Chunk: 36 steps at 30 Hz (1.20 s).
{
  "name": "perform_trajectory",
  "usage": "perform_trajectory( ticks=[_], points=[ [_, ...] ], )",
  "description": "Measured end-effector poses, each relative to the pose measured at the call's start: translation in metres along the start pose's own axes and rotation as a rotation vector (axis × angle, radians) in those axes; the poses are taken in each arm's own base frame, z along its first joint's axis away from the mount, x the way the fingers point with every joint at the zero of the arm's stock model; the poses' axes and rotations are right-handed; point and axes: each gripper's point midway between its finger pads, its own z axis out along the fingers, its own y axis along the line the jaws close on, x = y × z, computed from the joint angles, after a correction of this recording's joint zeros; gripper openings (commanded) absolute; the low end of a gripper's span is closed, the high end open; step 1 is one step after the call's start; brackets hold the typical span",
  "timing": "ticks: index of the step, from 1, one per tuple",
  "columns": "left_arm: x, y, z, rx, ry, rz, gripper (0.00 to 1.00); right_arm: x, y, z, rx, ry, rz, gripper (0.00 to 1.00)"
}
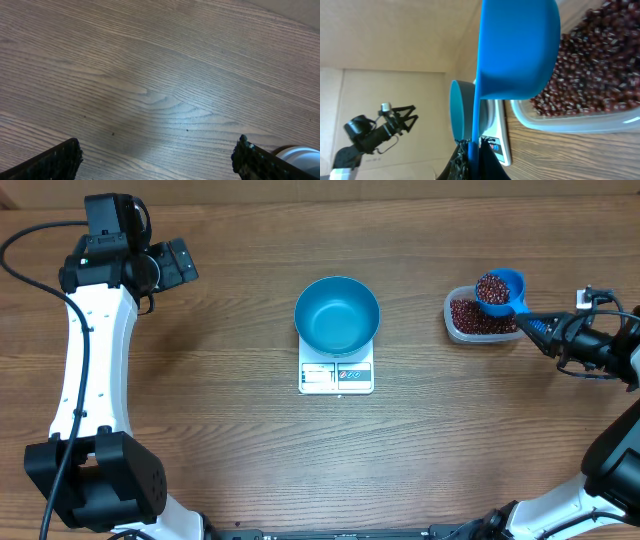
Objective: Scoop item into bowl and weigh 150g on scale
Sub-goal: 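Lift the filled blue scoop out of the bean tub, right gripper, then carry the scoop left over the teal bowl on the scale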
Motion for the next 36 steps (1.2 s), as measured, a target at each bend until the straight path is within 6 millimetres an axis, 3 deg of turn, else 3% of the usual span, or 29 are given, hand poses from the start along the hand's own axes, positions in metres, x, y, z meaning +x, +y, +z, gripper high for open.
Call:
perform_trajectory(
  ticks=[16,27,36],
  points=[
    [0.0,0.0,0.0,0.0,0.0,0.0,1.0,-0.004,0.03,0.002,-0.162,-0.009,-0.029,0.04],
    [0.0,0.0,0.0,0.0,0.0,0.0,1.0,0.018,0.068,0.046,-0.293,0.118,-0.114,0.04],
    [0.0,0.0,0.0,0.0,0.0,0.0,1.0,0.062,0.096,0.098,-0.343,0.297,-0.186,0.04]
  ],
)
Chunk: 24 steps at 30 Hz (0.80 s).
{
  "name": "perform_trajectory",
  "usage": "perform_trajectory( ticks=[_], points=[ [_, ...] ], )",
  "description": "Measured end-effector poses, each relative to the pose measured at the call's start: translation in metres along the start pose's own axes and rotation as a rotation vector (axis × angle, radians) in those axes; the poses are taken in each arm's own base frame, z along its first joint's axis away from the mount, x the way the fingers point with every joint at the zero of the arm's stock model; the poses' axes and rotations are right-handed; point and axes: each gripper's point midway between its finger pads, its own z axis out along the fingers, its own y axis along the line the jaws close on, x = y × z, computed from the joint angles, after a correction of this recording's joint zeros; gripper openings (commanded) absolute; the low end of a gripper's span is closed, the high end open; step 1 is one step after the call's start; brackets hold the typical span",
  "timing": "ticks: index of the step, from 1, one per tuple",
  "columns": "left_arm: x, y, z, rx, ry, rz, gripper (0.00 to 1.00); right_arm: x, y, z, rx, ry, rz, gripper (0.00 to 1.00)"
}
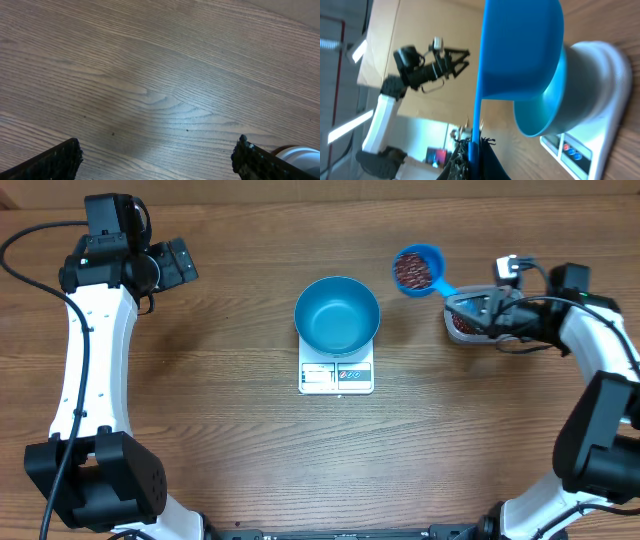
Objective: Scoop item into bowl and weigh 150g on scale
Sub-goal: 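Carry the scoop left over the teal bowl on the scale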
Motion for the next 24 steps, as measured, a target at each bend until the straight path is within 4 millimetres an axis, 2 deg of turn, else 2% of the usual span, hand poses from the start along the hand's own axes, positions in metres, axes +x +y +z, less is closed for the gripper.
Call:
perform_trajectory(
  ticks=[7,11,16,24],
  points=[
    [0.0,0.0,0.0,0.0,0.0,0.0,0.99,0.02,0.021,0.059,-0.05,0.161,-0.098,0.04],
    [0.0,0.0,0.0,0.0,0.0,0.0,1.0,0.027,0.022,0.081,-0.026,0.218,-0.16,0.04],
    [0.0,0.0,0.0,0.0,0.0,0.0,1.0,0.035,0.012,0.104,0.048,0.271,-0.257,0.04],
    [0.0,0.0,0.0,0.0,0.0,0.0,1.0,0.034,-0.017,0.117,0.226,0.294,-0.343,0.04]
  ],
)
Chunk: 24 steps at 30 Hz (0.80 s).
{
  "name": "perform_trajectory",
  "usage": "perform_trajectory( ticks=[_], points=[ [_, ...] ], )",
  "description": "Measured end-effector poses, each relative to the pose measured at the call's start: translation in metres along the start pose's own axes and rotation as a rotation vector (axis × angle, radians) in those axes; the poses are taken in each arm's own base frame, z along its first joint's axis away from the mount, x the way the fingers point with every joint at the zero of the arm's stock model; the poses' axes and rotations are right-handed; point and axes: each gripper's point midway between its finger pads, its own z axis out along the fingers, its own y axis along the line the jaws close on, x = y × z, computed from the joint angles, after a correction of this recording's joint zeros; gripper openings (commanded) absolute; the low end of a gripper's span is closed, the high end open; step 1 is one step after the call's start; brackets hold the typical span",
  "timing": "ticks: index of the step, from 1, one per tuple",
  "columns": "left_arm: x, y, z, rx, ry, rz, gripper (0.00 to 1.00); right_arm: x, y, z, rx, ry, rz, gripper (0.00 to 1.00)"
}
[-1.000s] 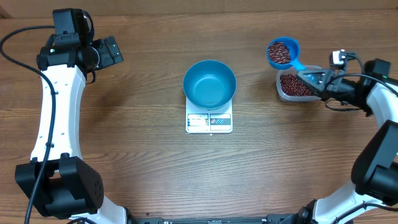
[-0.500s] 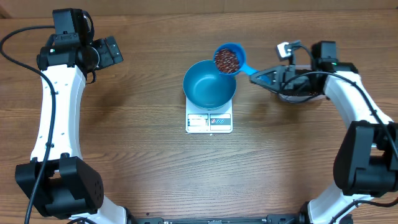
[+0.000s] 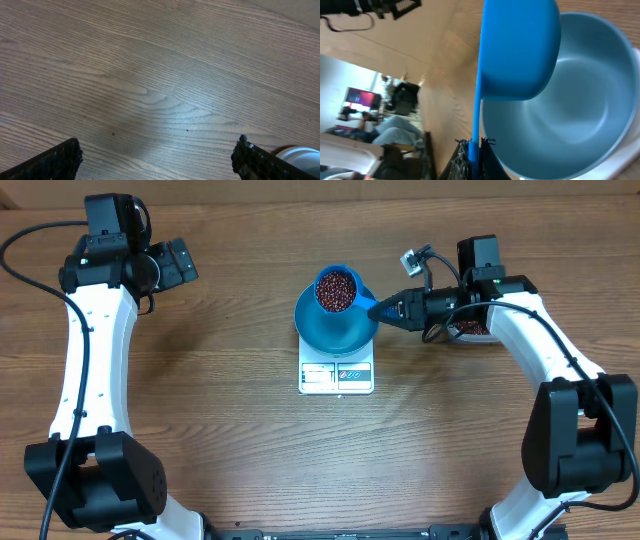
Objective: Scoop item into bowl and weigh 150g on scale
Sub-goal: 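Carry the scoop left over the teal bowl on the scale, then tip the scoop to pour beans into the teal bowl, right gripper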
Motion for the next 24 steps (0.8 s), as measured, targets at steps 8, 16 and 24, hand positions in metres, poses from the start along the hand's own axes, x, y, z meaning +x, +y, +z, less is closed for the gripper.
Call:
perform_trajectory(
  ticks=[8,16,24],
  points=[
    [0.0,0.0,0.0,0.0,0.0,0.0,1.0,-0.002,-0.008,0.001,0.049,-0.001,-0.029,0.04],
    [0.0,0.0,0.0,0.0,0.0,0.0,1.0,0.0,-0.01,0.004,0.098,0.025,-0.058,0.04],
    [0.0,0.0,0.0,0.0,0.0,0.0,1.0,0.006,-0.001,-0.013,0.256,0.071,-0.158,0.04]
  ],
)
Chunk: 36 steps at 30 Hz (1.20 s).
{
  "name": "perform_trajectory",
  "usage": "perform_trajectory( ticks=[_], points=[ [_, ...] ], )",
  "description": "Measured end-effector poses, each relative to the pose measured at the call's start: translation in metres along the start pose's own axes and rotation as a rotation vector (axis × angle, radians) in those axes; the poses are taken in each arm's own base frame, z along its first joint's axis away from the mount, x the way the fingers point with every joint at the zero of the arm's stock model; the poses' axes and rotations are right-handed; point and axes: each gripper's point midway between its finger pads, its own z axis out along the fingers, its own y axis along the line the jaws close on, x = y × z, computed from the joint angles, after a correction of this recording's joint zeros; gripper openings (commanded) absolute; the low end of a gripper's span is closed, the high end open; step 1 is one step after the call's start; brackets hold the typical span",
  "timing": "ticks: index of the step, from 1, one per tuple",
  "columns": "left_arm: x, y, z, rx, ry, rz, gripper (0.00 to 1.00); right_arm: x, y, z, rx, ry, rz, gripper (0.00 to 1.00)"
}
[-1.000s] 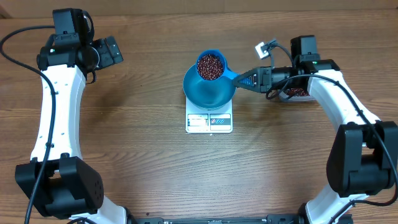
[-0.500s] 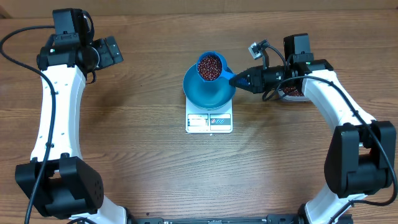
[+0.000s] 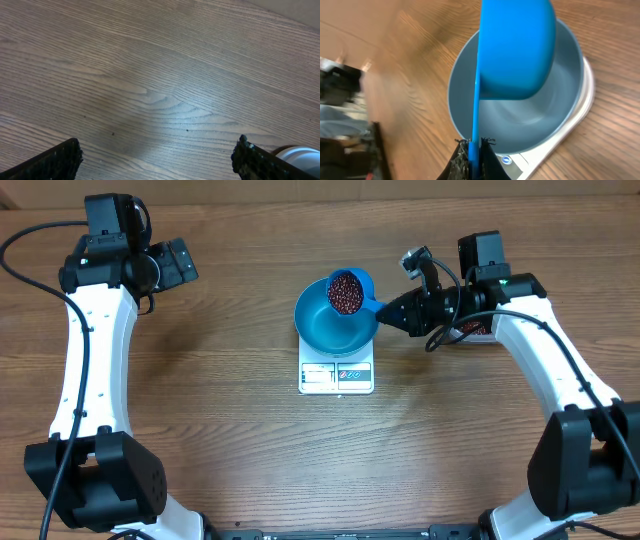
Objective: Scoop item into bowl and weigh 150g on scale
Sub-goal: 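Tip the scoop to pour beans into the teal bowl, right gripper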
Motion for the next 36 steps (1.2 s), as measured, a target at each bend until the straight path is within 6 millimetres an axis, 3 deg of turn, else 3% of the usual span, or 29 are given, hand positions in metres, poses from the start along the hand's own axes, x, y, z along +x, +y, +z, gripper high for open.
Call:
perform_trajectory(
  ticks=[11,19,25,36],
  points=[
    [0.0,0.0,0.0,0.0,0.0,0.0,1.0,0.019,0.01,0.044,0.233,0.183,-0.245,0.03],
    [0.0,0.0,0.0,0.0,0.0,0.0,1.0,0.012,0.001,0.039,0.289,0.174,-0.265,0.03],
    [0.0,0.0,0.0,0.0,0.0,0.0,1.0,-0.019,0.011,0.028,0.305,0.12,-0.305,0.04],
    [0.0,0.0,0.0,0.0,0.0,0.0,1.0,-0.008,0.004,0.019,0.361,0.192,-0.304,0.04]
  ],
)
